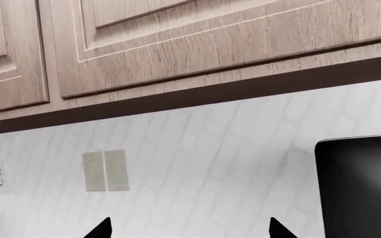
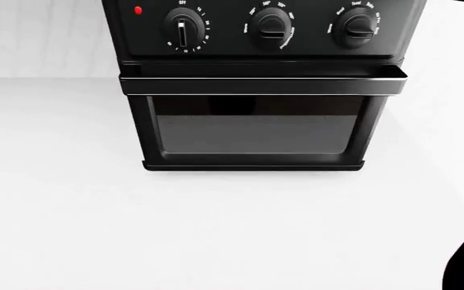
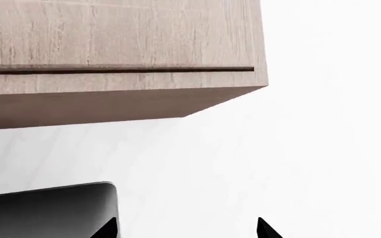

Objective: Turn on the toaster oven by setting the timer.

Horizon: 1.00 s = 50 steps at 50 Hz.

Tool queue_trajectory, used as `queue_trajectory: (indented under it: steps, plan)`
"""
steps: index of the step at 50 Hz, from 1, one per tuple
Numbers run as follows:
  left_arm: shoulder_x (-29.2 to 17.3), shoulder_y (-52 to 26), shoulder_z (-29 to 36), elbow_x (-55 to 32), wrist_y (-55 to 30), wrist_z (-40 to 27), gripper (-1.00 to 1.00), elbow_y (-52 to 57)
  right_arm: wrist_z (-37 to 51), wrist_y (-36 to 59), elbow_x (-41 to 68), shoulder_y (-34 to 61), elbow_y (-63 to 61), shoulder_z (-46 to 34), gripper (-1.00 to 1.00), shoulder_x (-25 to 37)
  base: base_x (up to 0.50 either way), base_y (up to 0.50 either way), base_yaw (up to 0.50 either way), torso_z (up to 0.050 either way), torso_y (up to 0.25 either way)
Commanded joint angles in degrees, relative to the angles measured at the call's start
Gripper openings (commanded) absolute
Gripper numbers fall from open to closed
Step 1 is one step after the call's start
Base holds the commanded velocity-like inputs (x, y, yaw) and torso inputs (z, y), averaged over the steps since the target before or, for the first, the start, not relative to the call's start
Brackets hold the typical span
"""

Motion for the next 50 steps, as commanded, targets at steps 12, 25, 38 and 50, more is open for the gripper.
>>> queue_trajectory:
  steps: [12, 25, 38, 50]
  plan:
    - [-0.32, -0.87, 1.25, 1.15, 0.76, 0.31, 1.00, -0.85, 23.23, 17.17, 41.47, 22.12, 12.75, -0.74, 1.00, 6.93, 0.00, 0.00, 0.00, 0.000, 0.000]
    - [-1.37, -0.12, 0.52, 0.48, 1.33, 0.02, 1.00, -0.75, 49.38, 14.09, 86.35, 38.29, 34.41, -12.91, 1.00, 10.26, 0.00, 0.00, 0.00, 0.000, 0.000]
    - [-1.49, 0.59, 0.47, 0.03, 2.07, -0.41, 1.00, -0.47, 52.77, 11.37, 84.96, 48.20, 46.87, -22.83, 1.00, 6.51, 0.00, 0.00, 0.00, 0.000, 0.000]
    - [-1.85, 1.07, 0.20, -0.32, 2.61, -0.44, 1.00, -0.41, 67.37, 7.12, 115.64, 53.53, 51.51, -39.85, 1.00, 8.10, 0.00, 0.00, 0.00, 0.000, 0.000]
